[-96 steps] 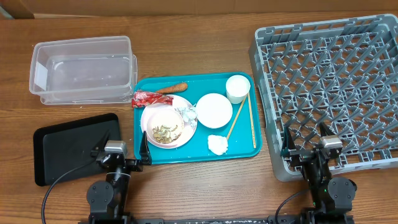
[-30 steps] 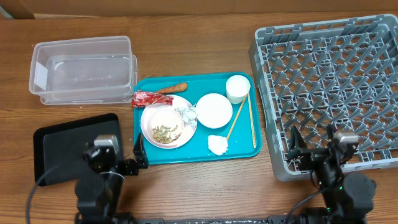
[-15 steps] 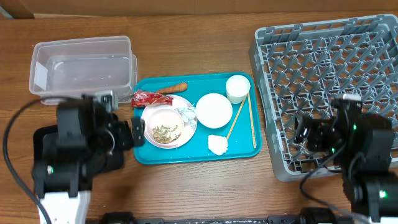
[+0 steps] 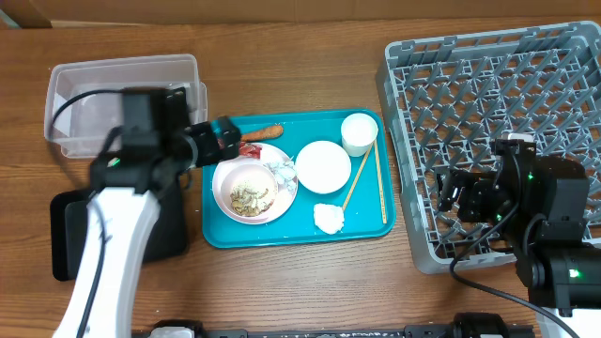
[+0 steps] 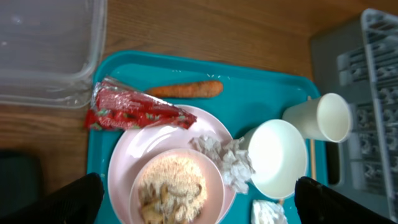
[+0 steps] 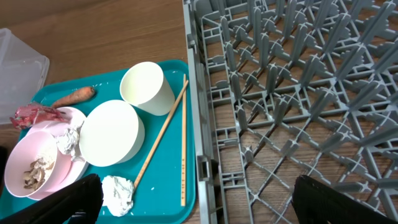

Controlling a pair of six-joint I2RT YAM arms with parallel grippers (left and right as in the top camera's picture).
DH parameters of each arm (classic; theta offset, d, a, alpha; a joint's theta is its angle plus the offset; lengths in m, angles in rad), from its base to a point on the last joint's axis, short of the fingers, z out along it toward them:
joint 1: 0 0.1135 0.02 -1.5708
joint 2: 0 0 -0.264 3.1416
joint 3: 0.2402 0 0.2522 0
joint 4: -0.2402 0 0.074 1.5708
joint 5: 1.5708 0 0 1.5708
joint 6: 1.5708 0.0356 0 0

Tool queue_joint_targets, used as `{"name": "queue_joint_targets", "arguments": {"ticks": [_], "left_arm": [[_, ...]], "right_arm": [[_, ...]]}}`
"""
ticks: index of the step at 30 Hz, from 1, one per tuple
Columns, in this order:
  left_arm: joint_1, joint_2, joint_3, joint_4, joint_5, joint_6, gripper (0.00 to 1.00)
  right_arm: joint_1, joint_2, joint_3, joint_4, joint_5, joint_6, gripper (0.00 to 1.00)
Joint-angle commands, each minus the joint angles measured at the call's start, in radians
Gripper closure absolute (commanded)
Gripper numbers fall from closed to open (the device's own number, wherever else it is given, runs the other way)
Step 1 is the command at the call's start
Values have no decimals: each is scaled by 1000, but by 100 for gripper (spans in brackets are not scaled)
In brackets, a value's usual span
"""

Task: Sort waste into correct bins and load items into the dishwasher
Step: 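Reach the left gripper to the red wrapper and grasp it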

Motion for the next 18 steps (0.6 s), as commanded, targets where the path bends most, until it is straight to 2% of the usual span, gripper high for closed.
{"name": "queue_joint_targets", "arguments": {"ticks": [1,3,9,12,18], "left_arm": [[-74,97,19,42,-112,-21,0],[-105,158,19,79,-126,-55,0],[-137,282,19,80,-109,-433,4],[-153,333,19,98,-76,-557,8],[-173,395,19,173,-98,-573,11]], "right_arm": [[-2,-5,29,11,-7,4,0],[-2,-5,29,10,-7,4,0],[-2,5,29,10,-7,4,0],[-2,18,29,8,-7,5,0],[-2,42,29,0,-11,4,0]]}}
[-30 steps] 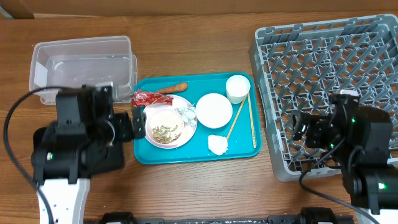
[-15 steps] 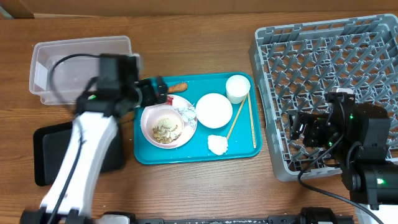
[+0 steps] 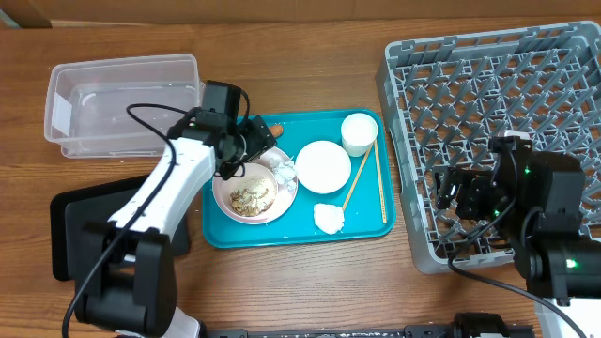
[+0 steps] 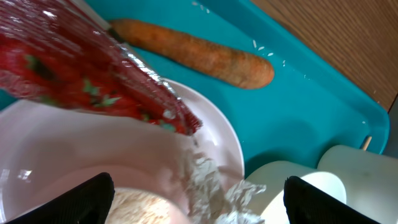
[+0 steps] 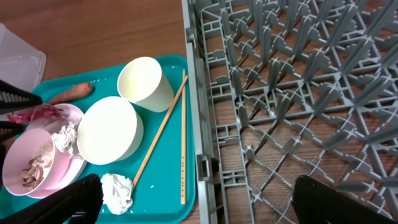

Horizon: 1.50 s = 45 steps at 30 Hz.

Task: Sort waste into correct bins and load items into the dishwasher
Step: 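Reach the left gripper to the red wrapper and grasp it, then carry the red wrapper left and drop it into the clear bin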

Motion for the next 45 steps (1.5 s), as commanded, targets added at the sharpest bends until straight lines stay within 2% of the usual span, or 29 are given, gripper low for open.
{"name": "queue_joint_targets", "arguments": {"ticks": [1,6,9,16,19,31,45], "left_arm": [[-11,27,19,31,-18,-71,11],[-11,32,19,78,-43,-71,13],[-16,34,19,68,-44,-72,18],[-23,74,19,43,-50,-125,20],[-23,87,19,47,-72,-128,25],[-22,86,19,65,-153,-127,49],[-23,87,19,57,-153,-127,92]], "right_arm": [[-2,8,29,-1,-7,5,0],[-2,10,29,-1,-6,5,0],[-2,10,29,-1,-6,5,0],[-2,10,29,-1,-7,5,0],[-2,10,29,-2,-7,5,0],[-2,10,29,-5,-6,5,0],[-2,10,29,-6,-6,5,0]]}}
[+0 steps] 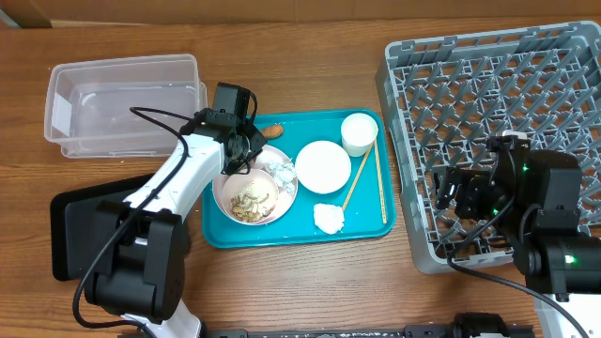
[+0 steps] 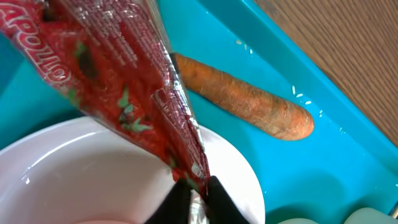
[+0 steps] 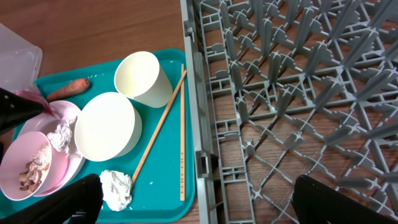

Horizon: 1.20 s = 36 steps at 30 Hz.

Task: Sort waste into correct bins and load items into the dishwasher
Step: 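Carry the red wrapper left and drop it into the clear bin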

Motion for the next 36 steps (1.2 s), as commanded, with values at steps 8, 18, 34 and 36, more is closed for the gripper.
{"name": "queue_joint_targets", "arguments": {"ticks": [8,18,34,36], "left_arm": [[-7,8,40,-3,29,60,96],[-11,-100,269,-209,44,366,96],[225,-100,393,-192,-192,408,96],[256,-69,393,-187,-192,408,96]], "right_arm": [[-2,-3,29,-2,-6,5,0],[-2,-3,29,-2,-6,4,0],[-2,-3,29,-3,-6,4,0],[-2,-3,29,-3,-6,4,0]]}}
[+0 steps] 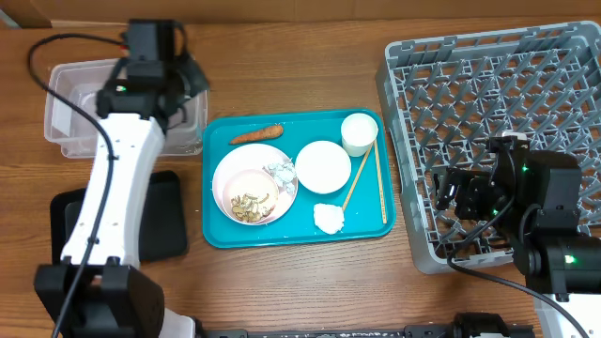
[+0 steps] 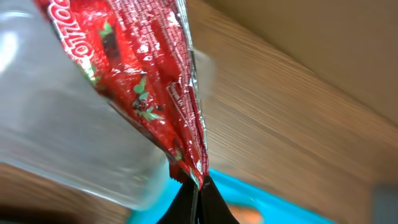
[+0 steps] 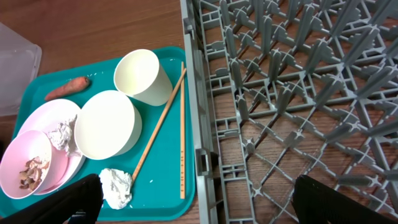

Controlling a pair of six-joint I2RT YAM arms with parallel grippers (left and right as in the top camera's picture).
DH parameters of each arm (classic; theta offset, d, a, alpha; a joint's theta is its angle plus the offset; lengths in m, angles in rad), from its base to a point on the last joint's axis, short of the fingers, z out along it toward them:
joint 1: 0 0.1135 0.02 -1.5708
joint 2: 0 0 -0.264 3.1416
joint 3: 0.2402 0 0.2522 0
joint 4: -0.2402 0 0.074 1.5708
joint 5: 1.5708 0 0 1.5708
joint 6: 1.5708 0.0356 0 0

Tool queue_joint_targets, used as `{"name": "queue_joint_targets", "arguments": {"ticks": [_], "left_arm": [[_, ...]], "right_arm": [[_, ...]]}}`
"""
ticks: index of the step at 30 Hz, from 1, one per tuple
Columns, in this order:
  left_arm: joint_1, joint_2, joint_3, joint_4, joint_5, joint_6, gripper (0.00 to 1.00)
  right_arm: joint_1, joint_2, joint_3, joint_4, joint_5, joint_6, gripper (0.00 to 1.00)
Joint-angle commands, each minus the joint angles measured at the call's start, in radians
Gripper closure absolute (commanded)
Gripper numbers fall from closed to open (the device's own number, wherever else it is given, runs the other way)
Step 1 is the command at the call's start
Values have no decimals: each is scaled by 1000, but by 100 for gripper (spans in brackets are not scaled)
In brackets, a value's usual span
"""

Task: Sort waste into correct bins and load items into the dishwasher
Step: 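Carry the red wrapper left and drop it into the clear bin, then reach the left gripper to the crumpled tissue on the pink plate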

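Observation:
A red snack wrapper (image 2: 146, 81) hangs pinched in my left gripper (image 2: 196, 188), which is shut on its lower corner. That gripper (image 1: 191, 79) sits over the right end of the clear plastic bin (image 1: 84, 105). On the teal tray (image 1: 302, 232) lie a carrot (image 1: 256, 135), a pink plate with a bowl of scraps (image 1: 246, 194), crumpled paper (image 1: 280, 171), a white bowl (image 1: 322, 166), a paper cup (image 1: 358, 132), chopsticks (image 1: 361, 176) and a white tissue (image 1: 328, 218). My right gripper (image 3: 205, 202) is open over the left edge of the grey dish rack (image 1: 498, 84), holding nothing.
A black bin (image 1: 113, 223) lies at the table's front left, below the clear bin. The dish rack fills the right side, with its left wall close to the tray's right rim. Bare wood runs along the back of the table.
My left gripper, still shut on the red wrapper, has gone from the pink plate on the tray to the clear bin at the back left. The right arm has not moved.
At first my left gripper was open above the tray, with the wrapper lying on the pink plate's edge. It then stood open close over the wrapper, then shut on it. Now the wrapper hangs at the clear bin, off the plate.

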Motion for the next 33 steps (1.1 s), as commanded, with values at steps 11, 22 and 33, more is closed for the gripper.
{"name": "queue_joint_targets", "arguments": {"ticks": [11,22,33], "left_arm": [[73,81,32,6,-44,53,41],[-198,72,87,-272,213,219,30],[-475,206,84,-480,39,413,16]], "right_arm": [[-2,-3,29,5,-6,5,0],[-2,-3,29,1,-6,5,0],[-2,-3,29,-2,-6,5,0]]}}
